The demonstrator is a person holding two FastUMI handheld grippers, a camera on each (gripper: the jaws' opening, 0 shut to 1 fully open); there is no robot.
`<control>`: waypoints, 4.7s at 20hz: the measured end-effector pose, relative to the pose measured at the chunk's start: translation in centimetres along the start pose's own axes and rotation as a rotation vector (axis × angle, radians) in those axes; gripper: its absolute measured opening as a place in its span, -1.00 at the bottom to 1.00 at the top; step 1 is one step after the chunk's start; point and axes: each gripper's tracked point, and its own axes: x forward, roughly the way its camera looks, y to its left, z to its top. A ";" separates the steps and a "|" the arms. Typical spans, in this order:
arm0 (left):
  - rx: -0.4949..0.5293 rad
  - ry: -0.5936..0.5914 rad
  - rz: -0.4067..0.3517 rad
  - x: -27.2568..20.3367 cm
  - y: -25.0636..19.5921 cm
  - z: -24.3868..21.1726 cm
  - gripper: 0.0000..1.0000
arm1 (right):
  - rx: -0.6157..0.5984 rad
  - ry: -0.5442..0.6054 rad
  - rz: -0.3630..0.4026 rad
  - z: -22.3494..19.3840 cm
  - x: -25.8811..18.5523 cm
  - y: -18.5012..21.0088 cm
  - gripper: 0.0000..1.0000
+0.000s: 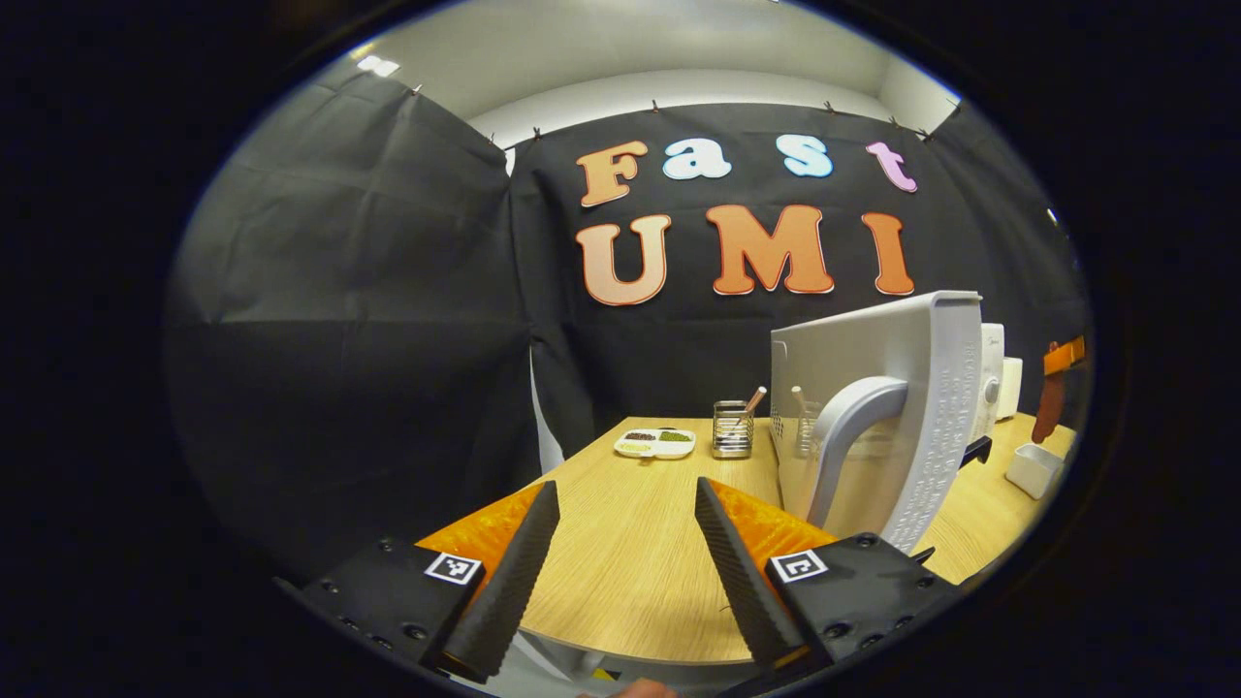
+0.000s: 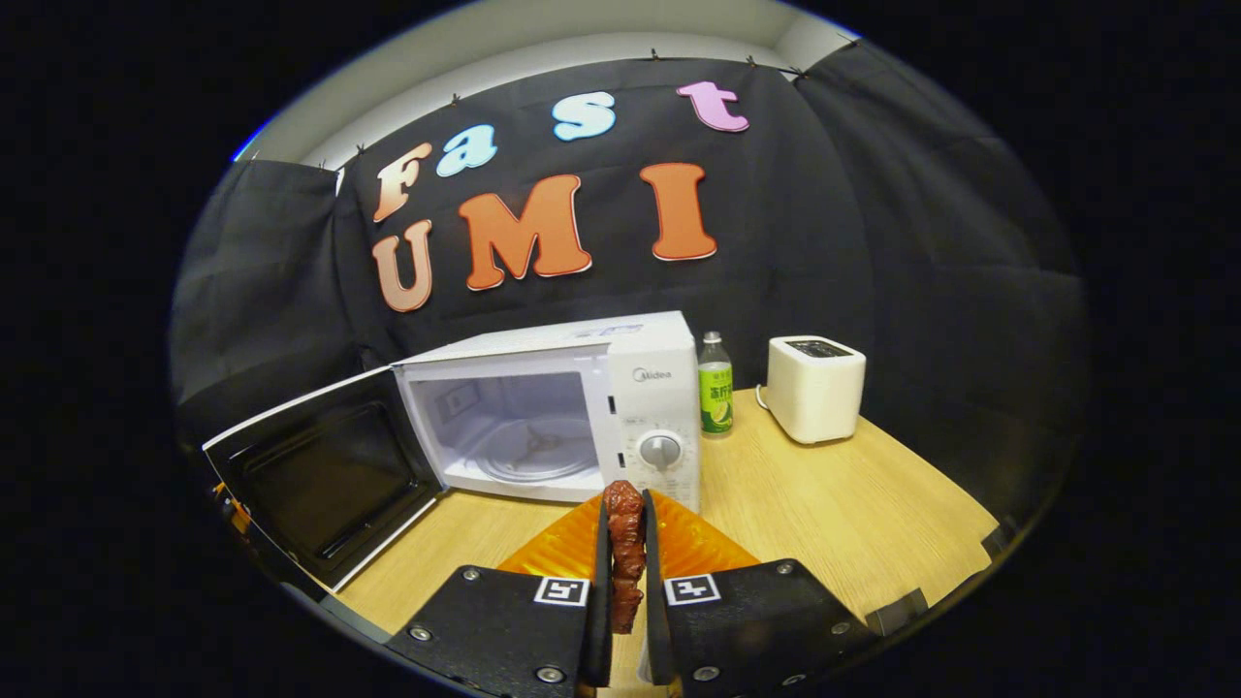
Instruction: Open the microwave oven with the left hand, put the food in, and close the microwave oven.
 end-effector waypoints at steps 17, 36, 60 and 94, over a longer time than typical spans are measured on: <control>0.001 0.004 0.005 1.6 1.7 0.6 0.93 | 0.169 -0.158 0.055 3.9 11.8 10.7 -0.72; -0.003 0.053 0.062 2.0 5.5 -1.1 0.79 | 0.700 -0.361 -0.120 -0.3 23.8 10.6 -0.71; -0.001 0.063 0.051 1.1 5.0 -0.9 0.86 | 0.393 -0.122 -0.324 -5.9 29.4 9.7 -0.10; 0.028 -0.005 -0.378 -2.8 -16.9 3.6 0.77 | -0.087 -0.219 -0.038 4.1 3.7 -3.7 0.78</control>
